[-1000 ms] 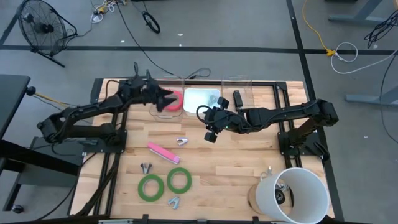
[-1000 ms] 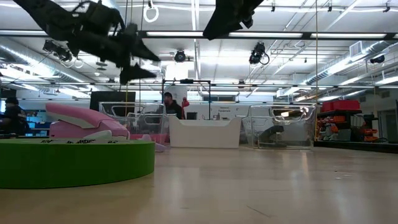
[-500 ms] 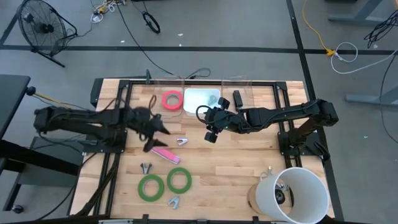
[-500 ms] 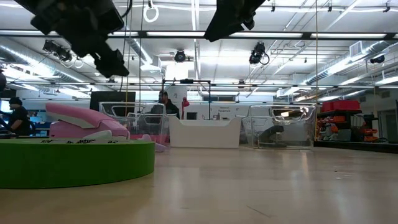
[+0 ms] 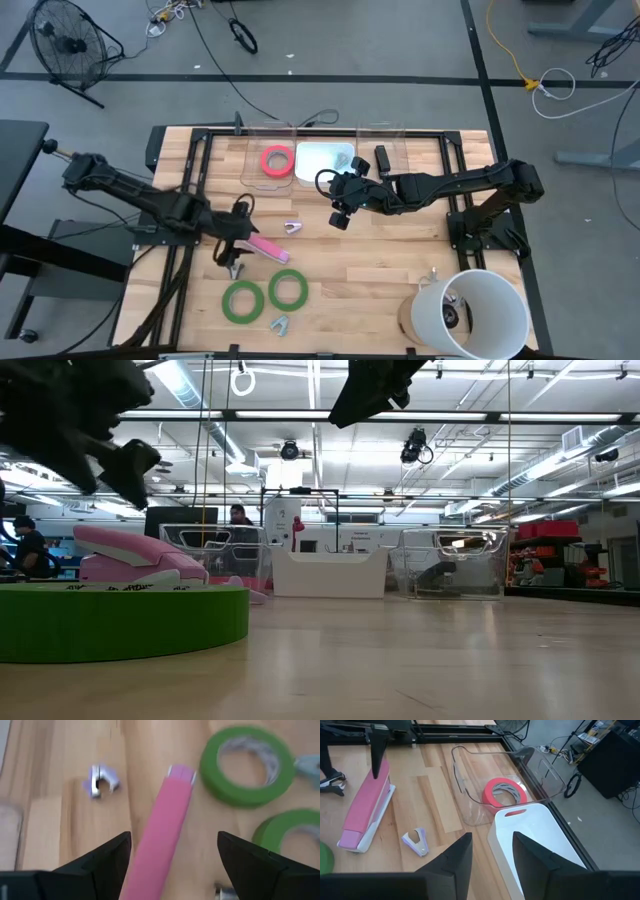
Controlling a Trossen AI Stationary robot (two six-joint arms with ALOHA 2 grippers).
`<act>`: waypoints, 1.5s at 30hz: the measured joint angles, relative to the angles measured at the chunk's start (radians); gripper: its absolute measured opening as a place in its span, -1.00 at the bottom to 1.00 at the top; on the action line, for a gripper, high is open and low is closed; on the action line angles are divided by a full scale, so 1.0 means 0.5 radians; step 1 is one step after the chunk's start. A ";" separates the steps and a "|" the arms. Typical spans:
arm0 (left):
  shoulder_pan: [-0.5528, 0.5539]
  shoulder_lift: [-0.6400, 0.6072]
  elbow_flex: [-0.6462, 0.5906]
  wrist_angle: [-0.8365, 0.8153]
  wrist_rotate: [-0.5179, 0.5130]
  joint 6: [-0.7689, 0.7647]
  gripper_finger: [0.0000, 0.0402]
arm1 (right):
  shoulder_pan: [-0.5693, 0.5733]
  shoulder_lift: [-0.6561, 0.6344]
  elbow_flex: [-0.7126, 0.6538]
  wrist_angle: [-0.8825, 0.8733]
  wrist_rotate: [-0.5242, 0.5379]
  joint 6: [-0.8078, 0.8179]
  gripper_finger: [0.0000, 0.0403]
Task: Pick and place Stapler, Stapler remover, tape
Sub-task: Put the pink stapler into the right transparent bin
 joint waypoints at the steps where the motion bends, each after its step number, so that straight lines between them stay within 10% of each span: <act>1: -0.021 0.000 0.000 -0.037 -0.028 -0.021 0.50 | 0.000 0.000 0.000 0.000 0.000 0.001 -0.31; 33: -0.065 0.420 0.001 -0.187 -0.290 -0.151 0.48 | 0.000 0.000 0.000 -0.004 -0.002 0.039 -0.31; 45: -0.065 0.419 0.001 -0.169 -0.266 -0.150 -0.35 | 0.000 0.000 0.000 -0.004 0.000 0.044 -0.31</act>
